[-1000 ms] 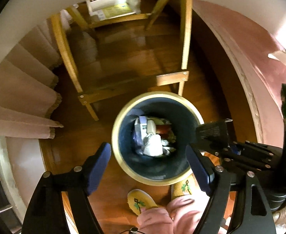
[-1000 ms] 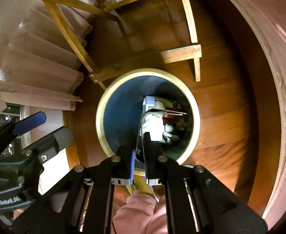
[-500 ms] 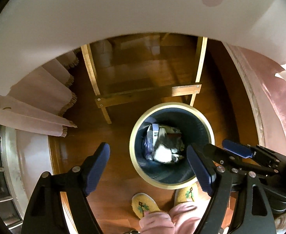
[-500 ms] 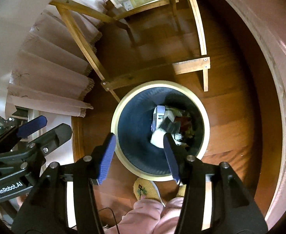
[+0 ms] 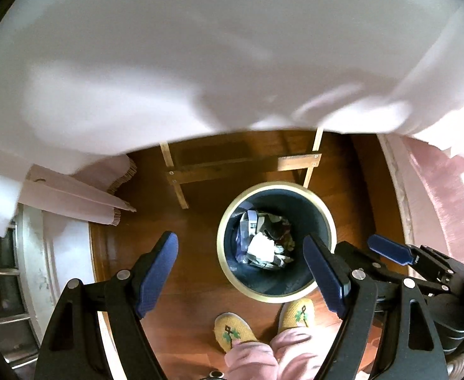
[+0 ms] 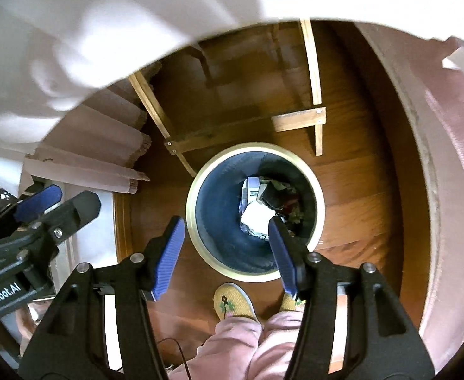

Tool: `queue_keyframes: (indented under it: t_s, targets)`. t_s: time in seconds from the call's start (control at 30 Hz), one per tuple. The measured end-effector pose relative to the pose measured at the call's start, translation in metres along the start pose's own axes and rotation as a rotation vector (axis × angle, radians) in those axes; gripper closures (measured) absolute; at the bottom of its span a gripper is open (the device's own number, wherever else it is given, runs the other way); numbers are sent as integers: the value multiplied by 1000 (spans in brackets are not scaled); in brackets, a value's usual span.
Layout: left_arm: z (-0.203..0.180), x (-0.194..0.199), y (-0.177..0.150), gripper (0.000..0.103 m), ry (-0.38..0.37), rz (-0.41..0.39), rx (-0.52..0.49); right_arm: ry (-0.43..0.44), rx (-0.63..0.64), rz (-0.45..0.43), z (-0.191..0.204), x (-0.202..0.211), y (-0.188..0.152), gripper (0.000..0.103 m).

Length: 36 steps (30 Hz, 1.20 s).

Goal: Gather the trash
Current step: 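Raise both tools back toward the table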

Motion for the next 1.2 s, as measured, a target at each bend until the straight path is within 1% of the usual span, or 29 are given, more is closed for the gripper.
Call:
queue_keyframes:
  t_s: [0.13, 0.3, 0.57, 0.67, 0.73, 0.93, 1.03, 1.2]
  targets:
    - [3, 37, 11, 20, -5, -25, 9, -5, -8, -16, 10, 33, 4, 50]
    - [10, 96, 28, 20, -2, -62, 20, -28, -13, -25, 23, 79, 11, 42]
    - [16, 201, 52, 20, 3, -118, 16, -18, -32, -38, 43, 154, 26, 41]
    - [15, 234, 57, 20, 3, -130, 5, -20, -19, -60, 52, 185, 31, 41]
    - [16, 262, 63, 20, -9, -142, 3, -20, -9, -77, 58, 205, 36, 41]
    - [22, 326, 90, 20, -25, -213, 0, -26, 45, -155, 82, 271, 52, 41]
    - [29, 358, 107, 20, -52, -259, 6, -32, 80, -211, 95, 301, 65, 41]
    - [41, 384, 131, 21, -92, -304, 20, -78, 137, -354, 115, 348, 92, 41]
Point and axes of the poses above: each gripper's, at about its wrist camera, not at the fingertips, and x roughly against the way its jaws point, z to its left, y to its top, the point moved 9 cm from there along -x, roughly the way its jaws point, and after that the axes turned 5 degrees about -x, right-handed, at the moved point
